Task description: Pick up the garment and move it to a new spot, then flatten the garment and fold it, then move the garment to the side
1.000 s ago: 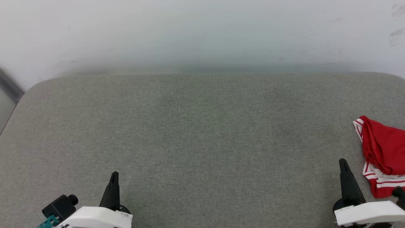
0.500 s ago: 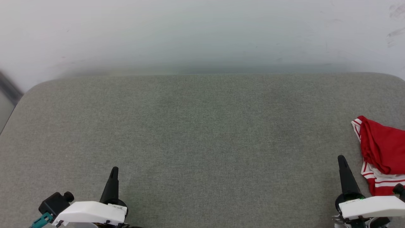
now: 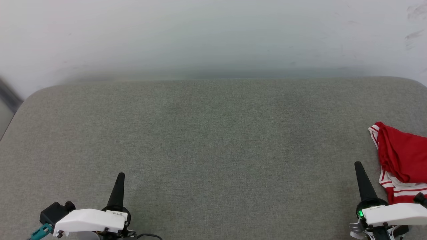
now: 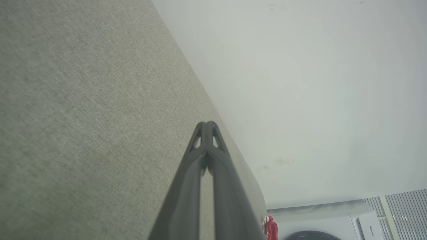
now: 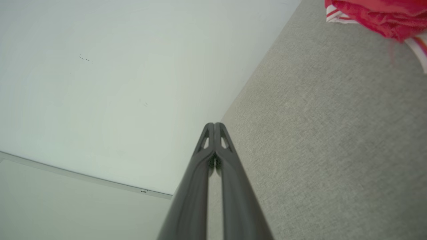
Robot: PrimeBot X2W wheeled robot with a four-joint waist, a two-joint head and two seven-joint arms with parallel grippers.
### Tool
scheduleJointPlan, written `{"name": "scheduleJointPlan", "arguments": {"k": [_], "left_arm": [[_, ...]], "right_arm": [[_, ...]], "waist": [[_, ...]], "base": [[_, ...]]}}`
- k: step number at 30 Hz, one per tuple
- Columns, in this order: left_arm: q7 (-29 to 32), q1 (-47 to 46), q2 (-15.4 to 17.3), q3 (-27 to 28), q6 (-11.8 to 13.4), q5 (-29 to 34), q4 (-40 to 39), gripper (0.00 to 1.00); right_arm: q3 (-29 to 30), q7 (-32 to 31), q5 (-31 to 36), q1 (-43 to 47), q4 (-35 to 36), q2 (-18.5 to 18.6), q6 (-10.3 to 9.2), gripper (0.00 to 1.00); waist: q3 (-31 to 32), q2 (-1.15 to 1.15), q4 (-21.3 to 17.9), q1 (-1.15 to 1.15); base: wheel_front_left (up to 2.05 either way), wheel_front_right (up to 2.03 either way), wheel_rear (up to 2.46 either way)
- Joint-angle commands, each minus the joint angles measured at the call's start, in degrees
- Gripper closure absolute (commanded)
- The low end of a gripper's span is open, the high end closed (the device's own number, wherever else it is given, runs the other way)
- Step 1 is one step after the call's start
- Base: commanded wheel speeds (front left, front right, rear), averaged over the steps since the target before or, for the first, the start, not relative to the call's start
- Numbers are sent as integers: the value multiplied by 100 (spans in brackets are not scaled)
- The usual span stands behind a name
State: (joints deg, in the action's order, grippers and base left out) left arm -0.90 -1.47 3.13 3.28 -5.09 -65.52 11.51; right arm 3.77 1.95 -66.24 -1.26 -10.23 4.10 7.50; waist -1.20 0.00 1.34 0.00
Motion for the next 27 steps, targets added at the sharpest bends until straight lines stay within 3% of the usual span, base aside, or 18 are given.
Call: {"name": "scheduleJointPlan", "arguments": {"k": [1,27], "left_arm": [[43,-139,33,31,-50,-164,-17,100],[388,-327,27,167,-151,-1474,123,100]], "right_arm": [[15,-34,-181,-148,13,46,-1,100],[60,-387,-1503,-341,-187,28,-1,100]], "waist": [[3,0,-4,0],[48,0,-62,0]], "base": [[0,0,0],[0,0,0]]}}
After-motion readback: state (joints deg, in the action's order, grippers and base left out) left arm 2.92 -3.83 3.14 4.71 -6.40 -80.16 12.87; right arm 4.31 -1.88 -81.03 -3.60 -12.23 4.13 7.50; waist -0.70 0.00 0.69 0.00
